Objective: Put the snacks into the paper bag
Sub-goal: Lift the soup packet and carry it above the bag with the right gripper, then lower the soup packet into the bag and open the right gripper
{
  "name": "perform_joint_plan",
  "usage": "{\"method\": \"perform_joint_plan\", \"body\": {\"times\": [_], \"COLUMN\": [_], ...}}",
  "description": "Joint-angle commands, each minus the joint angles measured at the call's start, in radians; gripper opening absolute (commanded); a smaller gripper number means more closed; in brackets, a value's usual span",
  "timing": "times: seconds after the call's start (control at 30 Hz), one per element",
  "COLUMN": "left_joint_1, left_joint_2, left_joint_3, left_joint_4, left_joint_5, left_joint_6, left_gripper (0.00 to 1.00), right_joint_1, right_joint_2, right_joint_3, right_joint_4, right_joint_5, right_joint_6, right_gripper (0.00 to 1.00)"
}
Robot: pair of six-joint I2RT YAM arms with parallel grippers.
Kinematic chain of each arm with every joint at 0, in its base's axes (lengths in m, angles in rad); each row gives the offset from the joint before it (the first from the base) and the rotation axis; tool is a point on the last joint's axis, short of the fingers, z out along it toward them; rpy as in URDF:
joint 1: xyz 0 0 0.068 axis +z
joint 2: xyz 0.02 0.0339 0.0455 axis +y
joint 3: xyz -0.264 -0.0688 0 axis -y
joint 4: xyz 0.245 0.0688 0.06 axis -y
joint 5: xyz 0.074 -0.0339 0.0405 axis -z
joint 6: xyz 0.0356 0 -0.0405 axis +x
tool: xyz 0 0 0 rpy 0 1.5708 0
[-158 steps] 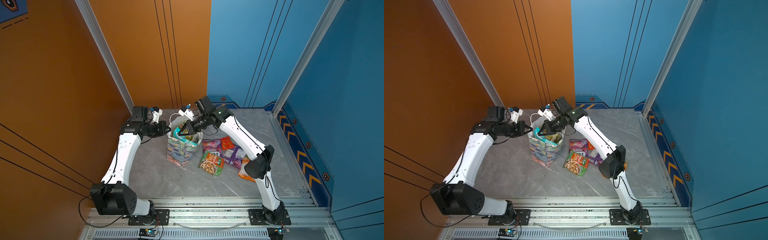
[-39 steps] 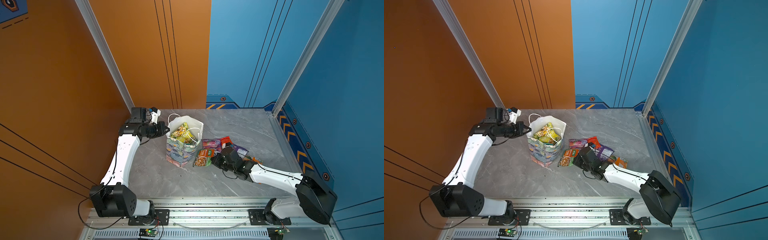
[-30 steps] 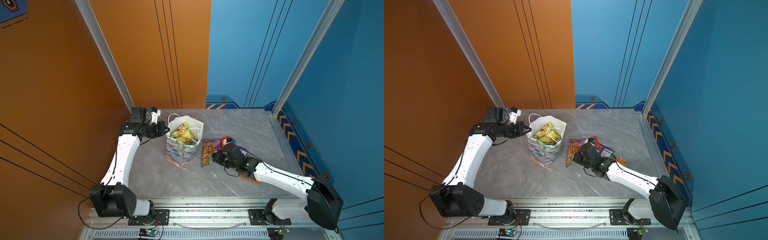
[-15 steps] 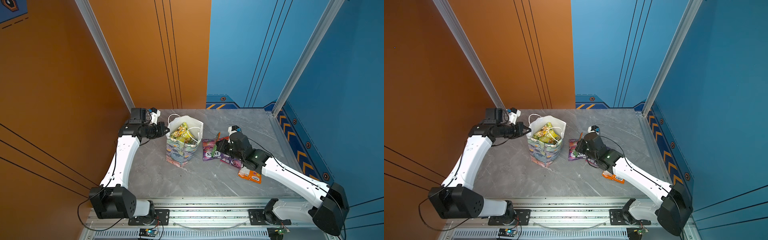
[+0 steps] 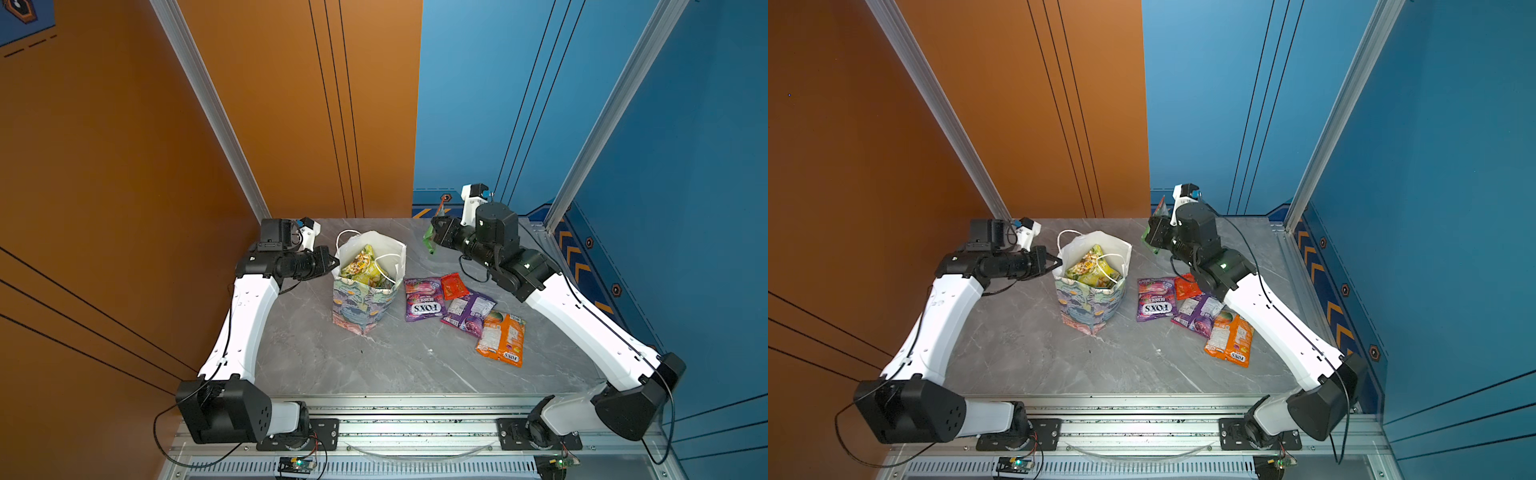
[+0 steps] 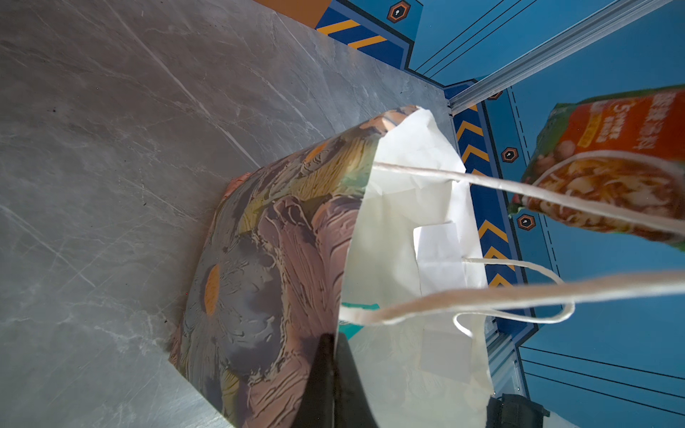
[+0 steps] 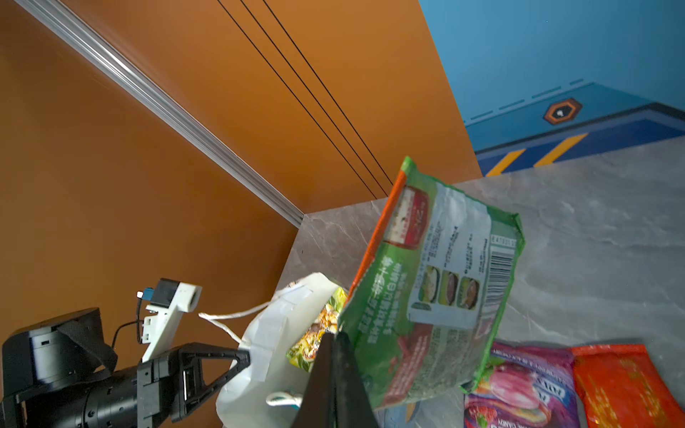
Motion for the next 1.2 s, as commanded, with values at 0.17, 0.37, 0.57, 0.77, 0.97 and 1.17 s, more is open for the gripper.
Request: {"method": "perform_joint_plan", "body": {"times": [0.17,0.37,0.57,0.77,0.97,1.17], "left_joint_1": [-0.003,-0.004,-0.003,0.002,0.003,0.004], "left_joint_2": [-0.024,-0.029,-0.032,-0.035,-0.031,-0.030], "left_joint_3": [-0.020,-0.023,-0.030,-0.029,-0.028,-0.026], "left_joint_4": [0.028,0.032,0.031,0.032,0.032,0.031], "left_joint_5": [0.044,0.043,0.041,0.041,0.045,0.044], "left_joint_6": [-0.019,-0.021,-0.019,-0.017,-0.018,-0.017], "left_gripper": [0.00,0.00,0.00,0.00,0.00,0.00], "right_joint_1": [0.020,0.064,0.122,0.144,0.154,0.153], "right_joint_2": [0.141,0.257,0.348,0.366,0.349,0.310], "right_joint_3": [0.250,0.411,0.503,0.495,0.435,0.349], "right_joint_4": [-0.032,-0.057,-0.097,-0.116,-0.130,-0.125], "right_joint_5": [-0.099,-0.154,-0.186,-0.200,-0.201,-0.183], "right_joint_6": [-0.074,-0.076,-0.081,-0.079,-0.080,-0.080], "right_gripper": [0.00,0.00,0.00,0.00,0.00,0.00]}}
